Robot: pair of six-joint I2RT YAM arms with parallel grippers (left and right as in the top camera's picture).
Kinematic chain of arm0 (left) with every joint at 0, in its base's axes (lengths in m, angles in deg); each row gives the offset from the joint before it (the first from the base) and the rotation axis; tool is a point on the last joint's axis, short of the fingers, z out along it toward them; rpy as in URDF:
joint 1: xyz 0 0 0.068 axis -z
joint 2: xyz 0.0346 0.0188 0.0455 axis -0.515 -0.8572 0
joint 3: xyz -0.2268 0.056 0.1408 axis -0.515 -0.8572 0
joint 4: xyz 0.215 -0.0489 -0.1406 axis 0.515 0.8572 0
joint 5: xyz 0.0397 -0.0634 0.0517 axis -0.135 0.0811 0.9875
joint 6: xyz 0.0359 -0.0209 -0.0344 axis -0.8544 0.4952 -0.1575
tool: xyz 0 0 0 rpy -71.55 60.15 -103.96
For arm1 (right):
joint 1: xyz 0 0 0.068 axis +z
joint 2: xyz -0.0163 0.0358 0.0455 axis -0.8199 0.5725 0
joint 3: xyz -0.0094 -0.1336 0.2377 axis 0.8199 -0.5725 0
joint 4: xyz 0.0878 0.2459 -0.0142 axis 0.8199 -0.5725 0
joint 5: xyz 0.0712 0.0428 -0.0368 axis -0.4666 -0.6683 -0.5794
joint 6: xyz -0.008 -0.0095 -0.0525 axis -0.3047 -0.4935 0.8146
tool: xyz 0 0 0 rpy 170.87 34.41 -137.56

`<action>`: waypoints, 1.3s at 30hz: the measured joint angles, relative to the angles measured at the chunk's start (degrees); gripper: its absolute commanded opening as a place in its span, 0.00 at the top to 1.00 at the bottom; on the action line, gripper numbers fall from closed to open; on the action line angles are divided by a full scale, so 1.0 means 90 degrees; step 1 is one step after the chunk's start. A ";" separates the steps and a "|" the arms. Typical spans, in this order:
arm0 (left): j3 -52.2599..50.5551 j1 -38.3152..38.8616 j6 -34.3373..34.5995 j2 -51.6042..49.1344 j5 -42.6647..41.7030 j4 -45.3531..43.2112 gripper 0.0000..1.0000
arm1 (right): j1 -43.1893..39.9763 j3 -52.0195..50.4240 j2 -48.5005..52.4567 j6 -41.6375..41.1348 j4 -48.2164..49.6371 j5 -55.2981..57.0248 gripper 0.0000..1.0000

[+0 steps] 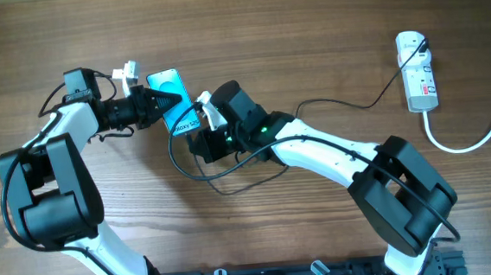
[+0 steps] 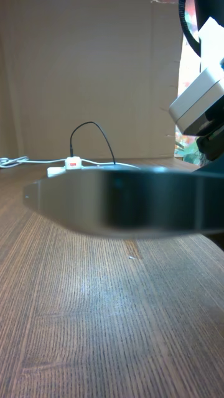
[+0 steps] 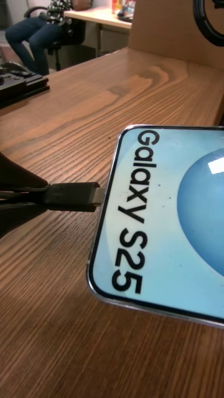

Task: Plug charger to phone and switch on socket
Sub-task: 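Push the USB-C plug into the phone port with the right gripper, then open the right gripper and pull it back from the phone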

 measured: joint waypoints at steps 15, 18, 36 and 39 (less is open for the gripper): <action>0.0019 -0.0002 0.0000 0.0000 0.0000 -0.0015 0.96 | -0.0168 0.0002 -0.0015 0.0066 0.0134 -0.0338 0.96; 0.0034 -0.0015 0.0002 0.0000 -0.0002 -0.0017 0.96 | -0.0177 0.0002 -0.0015 0.0066 0.0177 -0.0357 0.65; -0.0027 0.0036 -0.0002 0.0005 0.0000 0.0129 0.96 | -0.0590 0.0206 -0.1158 0.0279 -0.1778 -0.0253 0.20; -0.0027 0.0058 -0.0002 0.0005 0.0000 0.0141 0.96 | -0.0345 0.0182 -0.1156 0.0277 -0.1770 -0.0056 0.18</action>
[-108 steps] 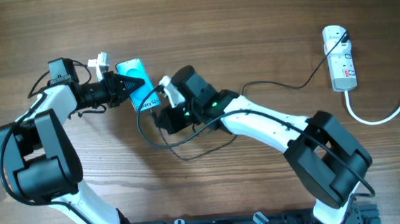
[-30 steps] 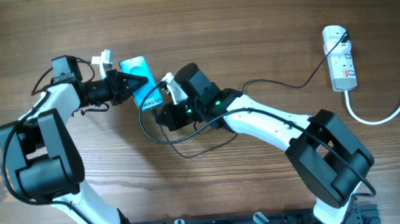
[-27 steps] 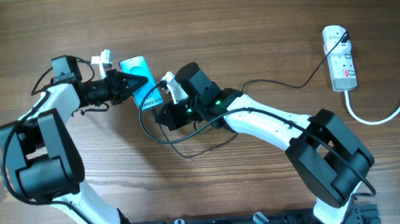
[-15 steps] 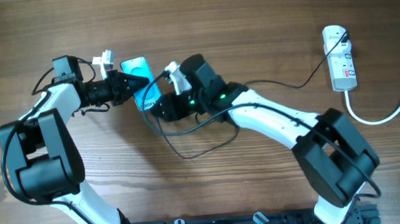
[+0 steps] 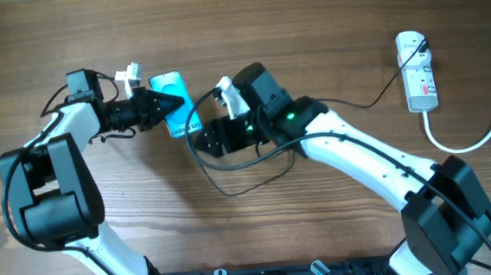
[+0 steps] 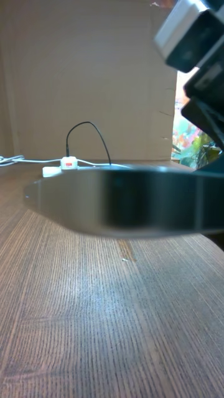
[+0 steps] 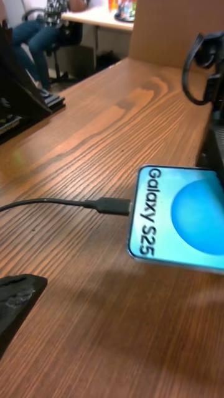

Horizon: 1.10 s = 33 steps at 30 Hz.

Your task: Plug charger to phone and switch on socket

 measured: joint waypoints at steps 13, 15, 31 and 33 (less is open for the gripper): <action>-0.0002 0.0355 -0.0002 0.0000 -0.0049 0.0000 0.96 | 0.0653 -0.0109 0.0515 -0.0216 0.0554 0.1127 0.32; -0.0002 0.0355 0.0000 0.0000 -0.0049 0.0000 0.96 | 0.0653 -0.0112 0.0605 -0.0306 0.0549 0.1166 0.45; -0.0002 0.0355 0.0000 0.0000 -0.0049 -0.0007 0.96 | 0.0658 -0.0136 0.0697 -0.0697 0.0673 0.1212 0.82; -0.0002 0.0355 -0.0002 0.0000 -0.0049 -0.0007 0.96 | 0.0661 -0.0136 0.0697 -0.0719 0.0673 0.1209 0.87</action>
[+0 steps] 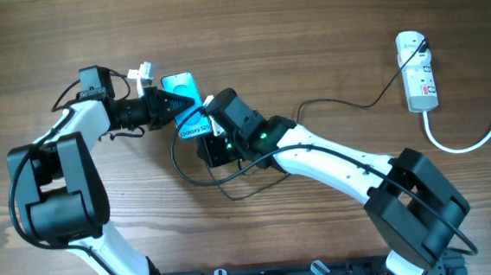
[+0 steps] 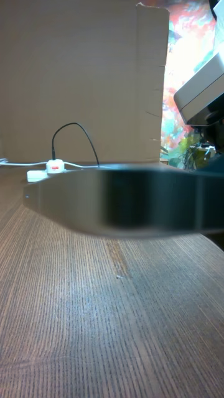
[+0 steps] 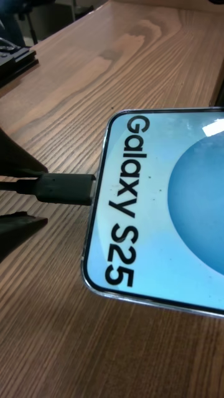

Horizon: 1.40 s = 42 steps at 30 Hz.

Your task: Plug charger to phone and switch on socket

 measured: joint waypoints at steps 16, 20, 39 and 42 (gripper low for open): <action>0.0024 -0.0056 -0.0015 0.0000 -0.0053 -0.0104 0.96 | -0.0231 -0.0058 0.0056 -0.0170 0.0437 -0.0699 0.96; 0.0049 -0.0058 -0.0017 0.0000 -0.0095 -0.0121 0.96 | -0.0260 -0.0092 0.0068 -0.0168 0.0578 -0.0789 0.96; 0.0034 -0.0024 -0.0024 0.0002 -0.0262 -0.0022 0.96 | -0.0478 -0.0102 0.0090 -0.0107 0.1066 -0.0573 0.00; 0.0024 -0.0002 -0.0024 0.0002 -0.0267 -0.0017 0.96 | -0.0736 -0.0097 0.0090 -0.0090 0.0534 -0.0500 0.00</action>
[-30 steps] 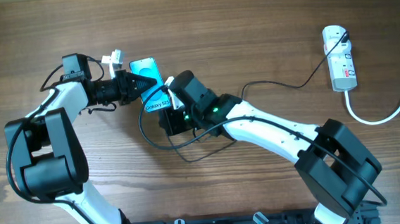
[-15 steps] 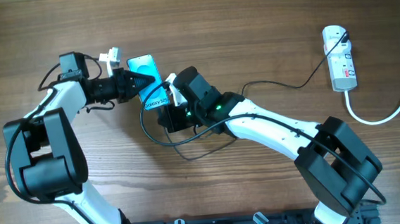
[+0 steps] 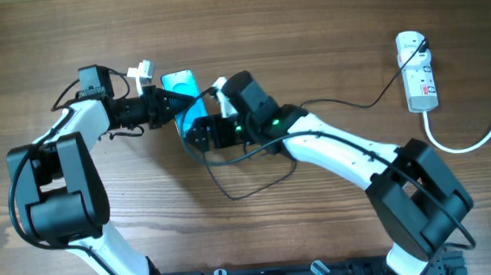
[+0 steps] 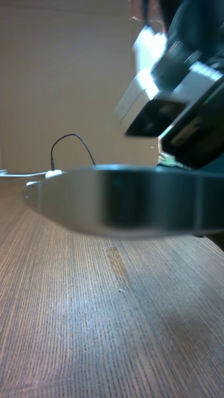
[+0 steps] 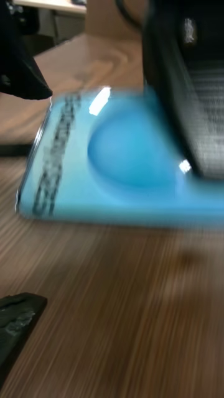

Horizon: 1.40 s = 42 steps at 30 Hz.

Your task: Plug charger to phone and switch on socket

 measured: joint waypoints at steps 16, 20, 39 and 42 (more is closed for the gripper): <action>-0.0007 0.0573 0.1030 0.0000 0.2501 -0.0114 0.96 | -0.0639 0.0024 -0.0012 0.0804 -0.2375 0.0981 0.00; -0.0007 0.1178 0.1426 0.0000 0.3223 -0.0119 0.95 | -0.0639 0.0024 -0.0012 0.0814 -0.2353 0.1098 0.00; 0.0097 0.1953 0.1802 0.0000 0.4830 -0.0012 0.72 | -0.0639 0.0024 -0.0012 0.0814 -0.2351 0.1122 0.00; 0.0097 0.1953 0.1807 0.0000 0.4845 -0.0044 0.69 | -0.0639 0.0024 -0.0012 0.0814 -0.2351 0.1122 0.00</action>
